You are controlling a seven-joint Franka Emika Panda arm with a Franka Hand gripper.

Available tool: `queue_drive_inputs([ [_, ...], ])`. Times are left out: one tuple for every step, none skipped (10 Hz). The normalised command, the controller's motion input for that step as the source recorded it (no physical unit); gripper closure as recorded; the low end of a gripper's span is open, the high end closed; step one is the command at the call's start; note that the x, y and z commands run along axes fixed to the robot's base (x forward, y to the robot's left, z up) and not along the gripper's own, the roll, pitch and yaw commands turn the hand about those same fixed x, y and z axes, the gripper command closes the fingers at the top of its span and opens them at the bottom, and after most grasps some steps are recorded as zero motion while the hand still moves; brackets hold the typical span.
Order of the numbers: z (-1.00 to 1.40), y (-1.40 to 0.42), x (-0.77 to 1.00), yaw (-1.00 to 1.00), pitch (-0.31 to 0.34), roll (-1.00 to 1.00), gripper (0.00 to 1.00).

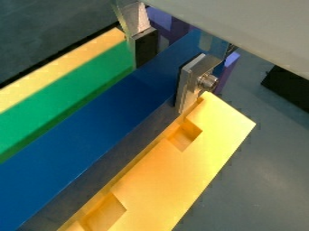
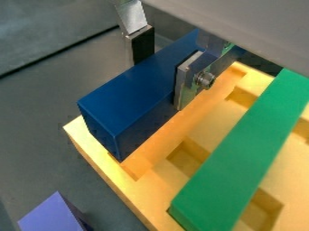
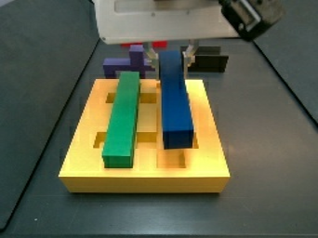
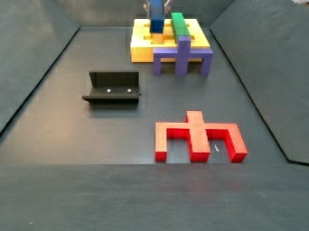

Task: Pick up the blue object. Move up. Move to above the board. Insert the blue object.
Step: Insert the blue object.

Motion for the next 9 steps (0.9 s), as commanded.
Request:
queue_drive_inputs([
  [-0.4,0.0,0.0,0.0,0.0,0.1,1.0],
  [-0.37,0.0,0.0,0.0,0.0,0.09,1.0],
  [-0.33,-0.02,0.0,0.0,0.003,0.11,1.0],
  [-0.31,-0.07,0.0,0.0,0.003,0.13,1.0],
  [-0.3,-0.07,0.0,0.0,0.017,0.14,1.0],
  [-0.27,-0.08,0.0,0.0,0.024,0.14,1.0],
  [-0.25,-0.09,0.0,0.0,0.021,0.14,1.0],
  [-0.16,-0.13,-0.17,0.0,0.0,0.1,1.0],
  [-0.17,-0.24,-0.05,0.0,0.0,0.04,1.0],
])
